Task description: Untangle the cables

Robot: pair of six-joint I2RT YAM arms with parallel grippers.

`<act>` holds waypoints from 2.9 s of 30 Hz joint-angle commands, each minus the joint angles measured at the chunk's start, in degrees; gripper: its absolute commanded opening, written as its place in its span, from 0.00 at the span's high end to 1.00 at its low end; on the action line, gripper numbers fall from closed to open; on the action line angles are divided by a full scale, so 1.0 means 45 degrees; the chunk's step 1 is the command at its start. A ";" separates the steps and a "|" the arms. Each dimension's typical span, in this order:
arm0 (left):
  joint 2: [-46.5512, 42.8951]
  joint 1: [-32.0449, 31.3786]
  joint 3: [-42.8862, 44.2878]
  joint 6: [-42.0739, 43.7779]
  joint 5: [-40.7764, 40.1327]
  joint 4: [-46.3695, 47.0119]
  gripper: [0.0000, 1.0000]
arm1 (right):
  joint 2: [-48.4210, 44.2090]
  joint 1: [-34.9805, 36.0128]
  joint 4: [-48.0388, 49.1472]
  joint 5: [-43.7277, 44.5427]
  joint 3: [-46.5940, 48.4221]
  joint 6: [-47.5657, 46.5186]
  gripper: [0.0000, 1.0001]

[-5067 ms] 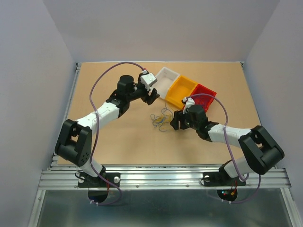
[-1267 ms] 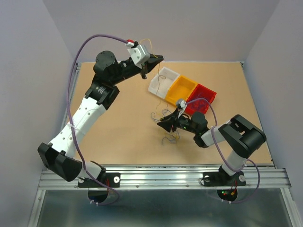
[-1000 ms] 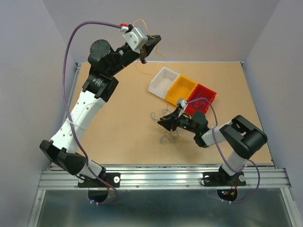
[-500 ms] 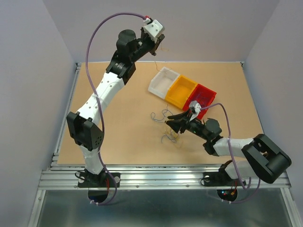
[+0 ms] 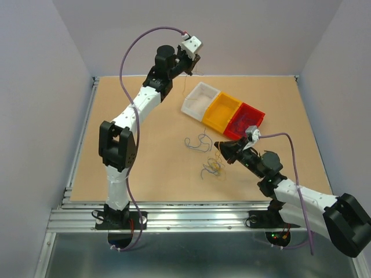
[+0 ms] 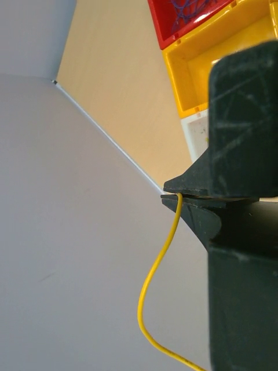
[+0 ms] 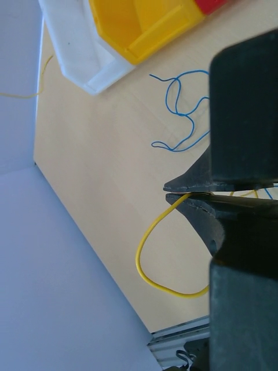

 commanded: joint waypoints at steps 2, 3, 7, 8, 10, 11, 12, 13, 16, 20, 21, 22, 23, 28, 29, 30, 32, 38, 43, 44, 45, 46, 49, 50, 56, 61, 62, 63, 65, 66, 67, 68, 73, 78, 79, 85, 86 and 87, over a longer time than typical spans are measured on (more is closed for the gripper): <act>0.0576 -0.0033 -0.0233 -0.0120 -0.0064 0.0848 1.00 | -0.1216 0.0093 -0.0669 0.0750 -0.0451 -0.0068 0.92; 0.0867 -0.0052 -0.0233 -0.0139 -0.0142 0.0926 1.00 | -0.1354 0.0093 -0.0786 0.0788 -0.0510 -0.0068 0.92; 0.1747 -0.0091 0.0078 -0.0120 -0.0884 0.1102 1.00 | -0.2019 0.0093 -0.1021 0.0769 -0.0686 -0.0049 0.93; 0.1923 -0.0092 0.0137 -0.0139 -0.0963 0.1083 1.00 | -0.2155 0.0093 -0.1060 0.0789 -0.0725 -0.0068 0.93; 0.2373 -0.0131 0.0235 -0.0159 -0.1256 0.1024 1.00 | -0.2526 0.0093 -0.1313 0.0866 -0.0822 -0.0107 0.93; 0.2490 -0.0150 0.0235 -0.0159 -0.1256 0.0966 1.00 | -0.2644 0.0093 -0.1372 0.0906 -0.0823 -0.0107 0.93; 0.2723 -0.0228 0.0197 -0.0140 -0.1353 0.0869 1.00 | -0.2896 0.0112 -0.1547 0.1003 -0.0881 -0.0146 0.93; 0.2783 -0.0286 0.0158 -0.0043 -0.1393 0.0848 1.00 | -0.2995 0.0093 -0.1607 0.1062 -0.0901 -0.0166 0.93; 0.3018 -0.0579 0.0001 0.0192 -0.1607 0.0712 1.00 | -0.3346 0.0112 -0.1822 0.1199 -0.0979 -0.0205 0.93; 0.3466 -0.1048 0.0274 0.0952 -0.1958 0.0244 1.00 | -0.3562 0.0093 -0.1978 0.1413 -0.1038 -0.0263 0.93; 0.3526 -0.1145 0.0313 0.1012 -0.1998 0.0165 1.00 | -0.3563 0.0093 -0.1998 0.1472 -0.1057 -0.0283 0.93; 0.3584 -0.1282 0.0430 0.1052 -0.2076 0.0049 1.00 | -0.3601 0.0093 -0.2056 0.1492 -0.1057 -0.0283 0.93; 0.3623 -0.1341 0.0431 0.1071 -0.2135 0.0009 1.00 | -0.3621 0.0093 -0.2095 0.1531 -0.1077 -0.0302 0.93; 0.3624 -0.1517 0.0431 0.1071 -0.2232 -0.0225 1.00 | -0.3894 0.0093 -0.2251 0.1707 -0.1155 -0.0380 0.93; 0.3624 -0.1537 0.0450 0.1130 -0.2407 -0.0245 1.00 | -0.4011 0.0093 -0.2290 0.1765 -0.1194 -0.0381 0.93; 0.3624 -0.1576 0.0547 0.1169 -0.2486 -0.0323 1.00 | -0.4051 0.0093 -0.2310 0.1765 -0.1194 -0.0381 0.93; 0.3643 -0.1576 0.0684 0.1286 -0.2623 -0.0363 1.00 | -0.4129 0.0093 -0.2349 0.1804 -0.1214 -0.0381 0.93; 0.3916 -0.1576 0.2070 0.1540 -0.3111 -0.0734 1.00 | -0.4246 0.0093 -0.2466 0.1902 -0.1233 -0.0420 0.93; 0.4208 -0.1596 0.2909 0.1909 -0.3015 -0.0734 1.00 | -0.4363 0.0093 -0.2525 0.1902 -0.1253 -0.0420 0.93; 0.4268 -0.1596 0.2988 0.2201 -0.2918 -0.0676 1.00 | -0.4421 0.0093 -0.2583 0.1883 -0.1272 -0.0420 0.93; 0.4307 -0.1615 0.2989 0.2340 -0.2897 -0.0598 1.00 | -0.4480 0.0093 -0.2603 0.1844 -0.1272 -0.0420 0.93; 0.4307 -0.1615 0.2931 0.2457 -0.2936 -0.0500 1.00 | -0.4519 0.0093 -0.2642 0.1863 -0.1292 -0.0420 0.93; 0.4268 -0.1596 0.2484 0.2964 -0.2955 -0.0052 1.00 | -0.4715 0.0112 -0.2740 0.1902 -0.1350 -0.0478 0.93; 0.4268 -0.1596 0.2346 0.3217 -0.2975 0.0066 1.00 | -0.4754 0.0112 -0.2779 0.1921 -0.1350 -0.0459 0.93; 0.4112 -0.1596 0.1331 0.3337 -0.2547 0.0301 1.00 | -0.4813 0.0093 -0.2857 0.2058 -0.1350 -0.0517 0.93; 0.3585 -0.1596 -0.0171 0.3279 -0.2097 0.0204 1.00 | -0.4910 0.0093 -0.2935 0.2117 -0.1370 -0.0459 0.93; 0.3546 -0.1615 -0.0349 0.3279 -0.2019 0.0146 1.00 | -0.4930 0.0093 -0.2955 0.2156 -0.1351 -0.0459 0.93; 0.3449 -0.1596 -0.0621 0.3221 -0.2037 0.0029 1.00 | -0.4969 0.0093 -0.2994 0.2195 -0.1350 -0.0439 0.93; 0.3428 -0.1596 -0.0721 0.3122 -0.2174 -0.0205 1.00 | -0.4969 0.0093 -0.3013 0.2253 -0.1350 -0.0420 0.93; 0.3506 -0.1596 -0.0722 0.3142 -0.2097 -0.0381 1.00 | -0.4988 0.0093 -0.2994 0.2292 -0.1350 -0.0381 0.93; 0.3526 -0.1596 -0.0683 0.3180 -0.2077 -0.0692 1.00 | -0.4969 0.0093 -0.3033 0.2293 -0.1350 -0.0381 0.93; 0.3526 -0.1615 -0.0721 0.3162 -0.2057 -0.0811 1.00 | -0.4950 0.0093 -0.3033 0.2312 -0.1331 -0.0381 0.93; 0.3683 -0.1634 0.0018 0.3142 -0.2388 -0.1513 0.62 | -0.4813 0.0093 -0.3014 0.2390 -0.1292 -0.0322 0.93; 0.3040 -0.1615 0.0099 0.3045 -0.2565 -0.1670 0.47 | -0.4598 0.0093 -0.3053 0.2663 -0.1214 -0.0244 0.93; 0.2902 -0.1615 0.0021 0.3063 -0.2604 -0.1768 0.46 | -0.4540 0.0093 -0.3072 0.2664 -0.1194 -0.0225 0.93; 0.1402 -0.1518 -0.1245 0.2889 -0.4125 -0.1906 0.41 | -0.3897 0.0093 -0.3091 0.3406 -0.0669 0.0029 0.97; 0.1146 -0.1440 -0.1481 0.2791 -0.4263 -0.1886 0.41 | -0.3895 0.0093 -0.3092 0.3367 -0.0667 0.0068 0.97; 0.0834 -0.1381 -0.1735 0.2655 -0.4342 -0.1867 0.41 | -0.3740 0.0093 -0.3111 0.3251 -0.0531 0.0088 0.98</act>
